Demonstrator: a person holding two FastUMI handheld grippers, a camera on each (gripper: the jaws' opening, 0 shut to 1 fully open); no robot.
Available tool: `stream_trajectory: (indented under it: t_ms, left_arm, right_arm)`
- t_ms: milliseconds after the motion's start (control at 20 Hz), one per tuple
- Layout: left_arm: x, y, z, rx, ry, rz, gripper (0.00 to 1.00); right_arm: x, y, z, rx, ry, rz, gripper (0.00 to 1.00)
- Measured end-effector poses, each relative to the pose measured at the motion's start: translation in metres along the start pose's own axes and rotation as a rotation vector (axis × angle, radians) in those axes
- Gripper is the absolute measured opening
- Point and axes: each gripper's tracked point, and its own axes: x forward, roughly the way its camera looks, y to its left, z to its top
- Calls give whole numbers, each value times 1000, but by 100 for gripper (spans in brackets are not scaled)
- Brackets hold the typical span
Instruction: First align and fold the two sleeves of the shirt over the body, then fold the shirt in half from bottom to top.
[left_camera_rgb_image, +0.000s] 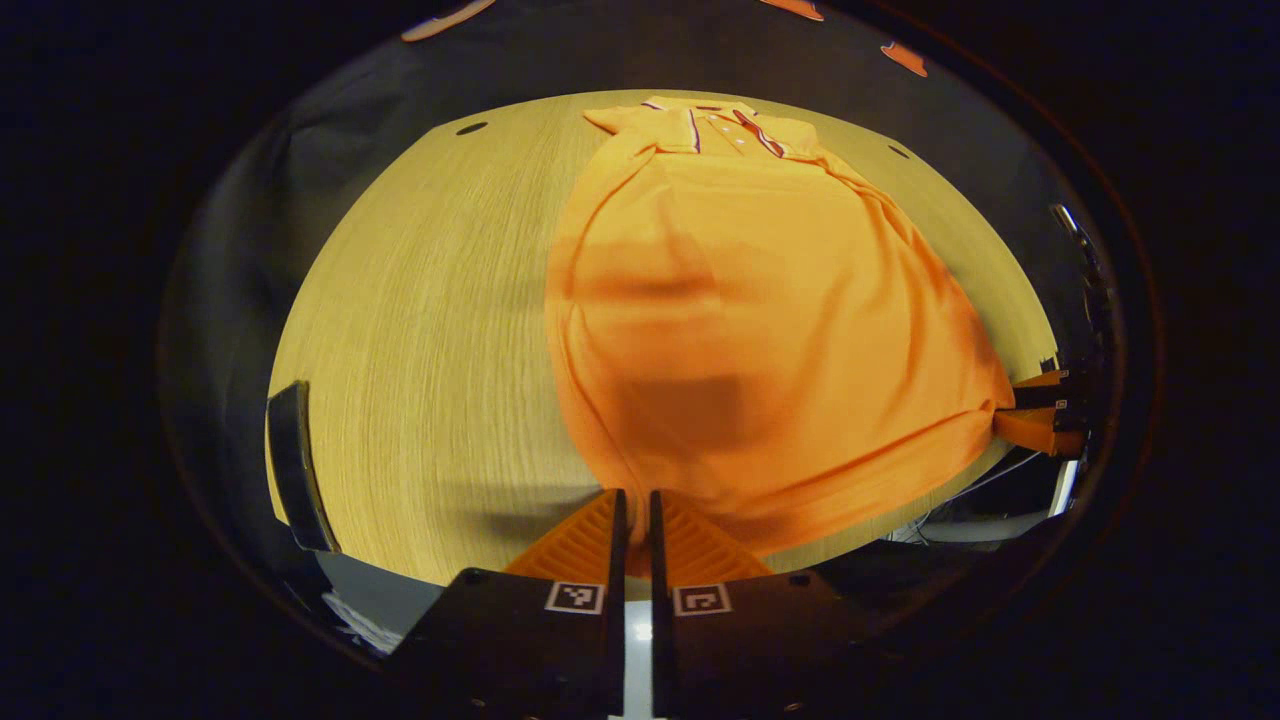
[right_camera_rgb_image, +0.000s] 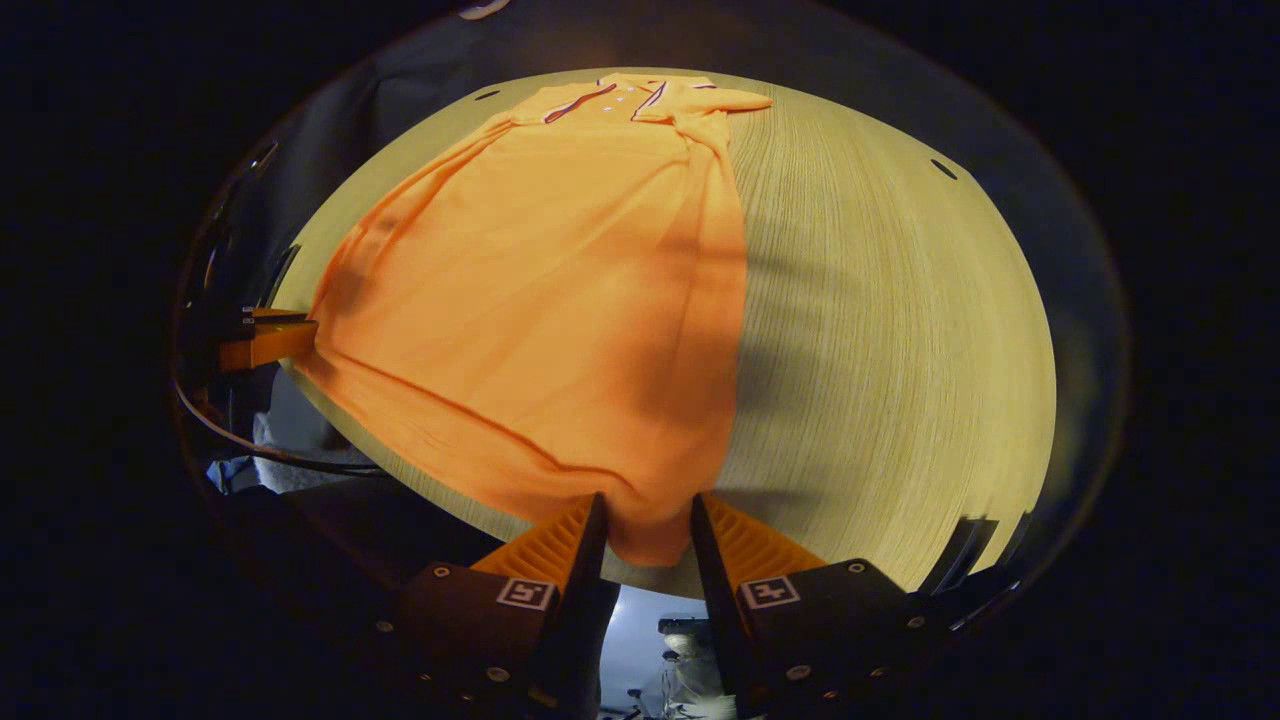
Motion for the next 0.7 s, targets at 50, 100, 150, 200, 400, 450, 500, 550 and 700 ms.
stream_trajectory:
  t_ms: [50,100,150,200,400,450,500,550,700]
  left_arm:
    - [1,1,0,17,8,-3,8]
    - [3,2,0,-31,7,-11,8]
    - [-1,3,0,-90,21,-26,8]
    - [-8,3,6,-133,16,-47,8]
    - [3,-6,9,-186,64,-137,1]
    - [1,-6,9,-194,60,-149,1]
    - [0,-6,14,-195,58,-153,1]
    - [-4,-4,20,-188,53,-158,1]
    - [-16,-2,46,-168,14,-176,1]
  right_arm:
    - [1,-3,3,40,-9,1,41]
    - [1,-2,1,120,-4,8,32]
    - [1,-3,3,173,-3,25,12]
    - [2,4,3,217,2,66,10]
    - [3,21,10,351,-4,152,2]
    - [2,22,13,365,-9,143,2]
    - [-1,23,17,356,-14,155,2]
    - [-5,24,24,349,-30,153,2]
    - [-17,24,46,327,-64,161,2]
